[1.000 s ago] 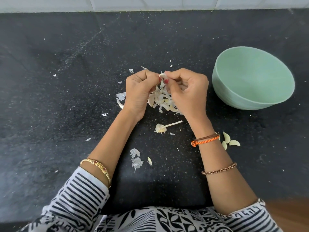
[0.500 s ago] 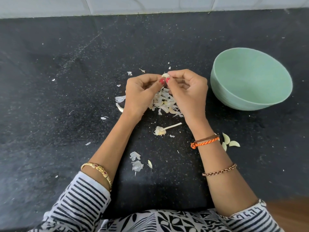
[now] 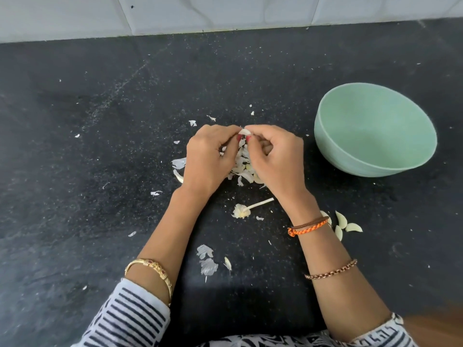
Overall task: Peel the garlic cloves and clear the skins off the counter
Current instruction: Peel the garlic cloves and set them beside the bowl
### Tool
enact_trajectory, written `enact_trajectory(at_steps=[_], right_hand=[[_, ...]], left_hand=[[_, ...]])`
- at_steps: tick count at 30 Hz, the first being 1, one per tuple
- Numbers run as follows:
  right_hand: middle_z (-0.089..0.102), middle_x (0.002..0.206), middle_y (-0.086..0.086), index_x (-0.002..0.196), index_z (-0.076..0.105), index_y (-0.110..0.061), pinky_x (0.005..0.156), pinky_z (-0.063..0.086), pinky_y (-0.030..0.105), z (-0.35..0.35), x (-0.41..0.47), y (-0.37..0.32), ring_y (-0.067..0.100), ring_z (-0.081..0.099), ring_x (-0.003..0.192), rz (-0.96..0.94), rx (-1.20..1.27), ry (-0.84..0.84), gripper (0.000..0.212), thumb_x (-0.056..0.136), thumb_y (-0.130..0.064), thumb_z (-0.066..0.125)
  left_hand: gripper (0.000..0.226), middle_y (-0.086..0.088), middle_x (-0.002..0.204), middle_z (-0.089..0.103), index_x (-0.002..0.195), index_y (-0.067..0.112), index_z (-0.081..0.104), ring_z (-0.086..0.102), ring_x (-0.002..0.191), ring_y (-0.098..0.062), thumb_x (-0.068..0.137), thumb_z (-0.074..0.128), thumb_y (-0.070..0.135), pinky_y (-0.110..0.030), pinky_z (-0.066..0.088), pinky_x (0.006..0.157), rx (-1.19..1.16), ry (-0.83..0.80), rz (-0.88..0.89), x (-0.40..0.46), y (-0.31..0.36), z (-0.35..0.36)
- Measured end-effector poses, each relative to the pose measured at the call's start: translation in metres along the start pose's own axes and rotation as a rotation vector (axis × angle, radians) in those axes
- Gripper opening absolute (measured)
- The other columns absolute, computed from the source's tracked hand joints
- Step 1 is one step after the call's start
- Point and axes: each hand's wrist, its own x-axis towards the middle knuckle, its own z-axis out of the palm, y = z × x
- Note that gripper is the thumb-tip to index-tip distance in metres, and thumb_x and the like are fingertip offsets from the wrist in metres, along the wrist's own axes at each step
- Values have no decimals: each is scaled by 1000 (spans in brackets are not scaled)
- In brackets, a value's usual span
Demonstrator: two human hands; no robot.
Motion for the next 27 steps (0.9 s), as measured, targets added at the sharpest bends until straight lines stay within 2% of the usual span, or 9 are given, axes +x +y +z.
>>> enact_trajectory(at_steps=[3,5,9,15,21,25,27], right_hand=[[69,77,7,91,71,-4,62,51,30,1,1,0,15,62,66,3,-49,-19,21,84,-7,51],[69,78,7,91,71,-4,64,50,29,-1,1,3,14,63,68,14,-82,-16,22,85,-7,51],[70,79,7,89,72,-4,64,51,31,-5,1,6,17,63,69,-7,-131,-18,22,83,-6,51],[70,75,5,87,72,-5,62,52,32,-4,2,4,15,63,66,-15,-105,0,20,82,-5,53],[69,74,-2,87,73,-5,61,49,18,-4,1,-1,4,59,64,15,-44,9,18,83,-5,55],[62,69,-8,85,73,-5,57,45,12,-4,1,-1,3,54,56,20,-81,7,16,83,-6,57],[61,65,-9,83,73,-5,54,44,14,-5,1,-1,5,53,53,13,-108,23,15,82,-6,58]], left_hand=[[23,-7,74,69,87,1,72,49,69,-10,85,51,11,-20,38,71,10,-23,108,3,-4,0],[22,-10,72,68,86,-1,71,47,70,-12,84,51,9,-21,38,69,46,-55,155,1,-4,1],[24,-10,67,65,86,-1,70,44,68,-13,84,49,10,-21,37,67,39,-124,160,1,-6,2],[20,-8,72,68,87,2,72,49,70,-11,84,53,9,-16,38,68,20,-74,163,1,-6,-1],[13,-8,77,71,87,2,72,53,73,-10,83,60,4,-4,36,76,18,18,188,3,-6,-4],[14,-5,79,70,90,4,73,54,72,-9,82,62,3,-5,37,74,-39,-16,182,4,-4,-4],[14,-4,79,69,91,5,72,54,71,-9,82,61,4,-7,38,73,-70,-19,169,4,-2,-4]])
